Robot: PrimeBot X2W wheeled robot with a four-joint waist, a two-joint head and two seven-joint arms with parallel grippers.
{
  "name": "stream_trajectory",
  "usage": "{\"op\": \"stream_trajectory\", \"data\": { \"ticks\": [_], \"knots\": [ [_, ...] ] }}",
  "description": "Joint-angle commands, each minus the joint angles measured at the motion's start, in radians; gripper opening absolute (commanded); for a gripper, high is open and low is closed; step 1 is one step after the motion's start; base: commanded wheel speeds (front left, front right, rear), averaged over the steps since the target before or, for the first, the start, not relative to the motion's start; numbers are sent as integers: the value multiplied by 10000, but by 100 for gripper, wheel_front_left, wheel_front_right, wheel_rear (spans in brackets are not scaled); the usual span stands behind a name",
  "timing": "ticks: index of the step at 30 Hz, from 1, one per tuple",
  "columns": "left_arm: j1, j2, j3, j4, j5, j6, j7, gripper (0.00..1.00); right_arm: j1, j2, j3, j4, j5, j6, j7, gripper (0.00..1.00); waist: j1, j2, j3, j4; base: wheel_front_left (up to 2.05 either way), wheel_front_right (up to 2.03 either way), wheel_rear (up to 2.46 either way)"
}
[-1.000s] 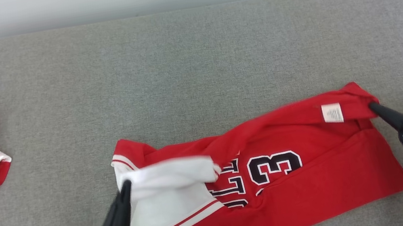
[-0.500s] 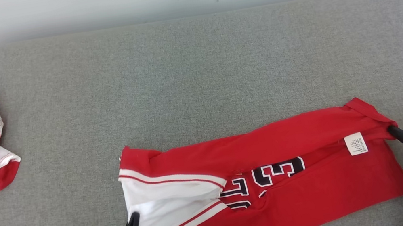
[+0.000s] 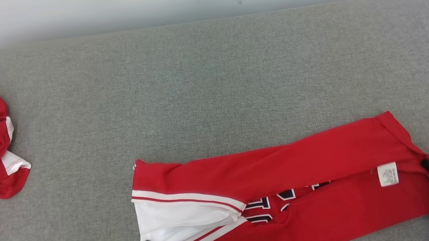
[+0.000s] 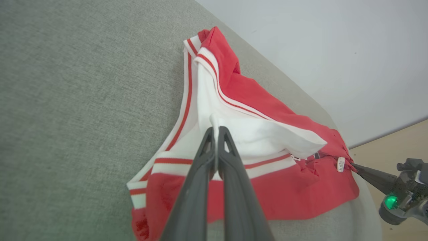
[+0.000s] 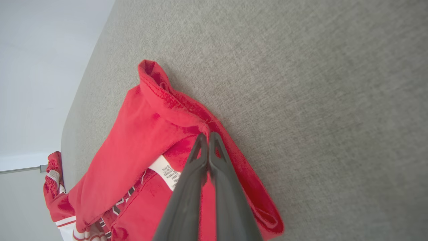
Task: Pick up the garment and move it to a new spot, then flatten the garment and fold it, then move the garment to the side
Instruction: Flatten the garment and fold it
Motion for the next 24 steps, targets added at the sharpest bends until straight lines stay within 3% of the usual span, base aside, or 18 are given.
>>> {"op": "stream_trajectory", "data": {
  "ticks": [1,3,4,5,6,13,19,24],
  "knots": [
    [-122,-30,0,108,127,74,-24,0,212,-10,3,-43,54,3,24,0,0,0,-26,-14,0,0,0],
    [-155,-28,51,319,312,242,-31,0,402,-2,110,-218,-40,3,53,0,0,0,-53,-49,0,0,0],
    [-192,-46,121,394,409,331,-39,0,451,-7,142,-282,-11,3,22,62,0,0,-60,-67,0,0,0],
    [-231,-69,166,445,511,412,-47,39,536,-11,168,-313,22,4,4,100,0,0,-77,-80,0,0,0],
    [-256,-59,199,526,649,491,-52,100,638,-7,227,-392,-19,3,-35,100,0,0,-100,-87,0,0,0],
    [-203,-369,946,452,1806,832,-54,100,1202,3,572,-1337,-283,3,-977,100,0,0,-279,-31,0,0,0],
    [308,-1181,2885,-555,3613,949,-58,100,1930,-5,1069,-2644,-997,4,-2850,100,0,0,-565,102,0,0,0],
    [726,-1913,4160,-1439,5190,688,-59,100,2546,-3,1703,-3213,-1814,4,-4671,100,0,0,-913,188,0,0,0]
  ]
}}
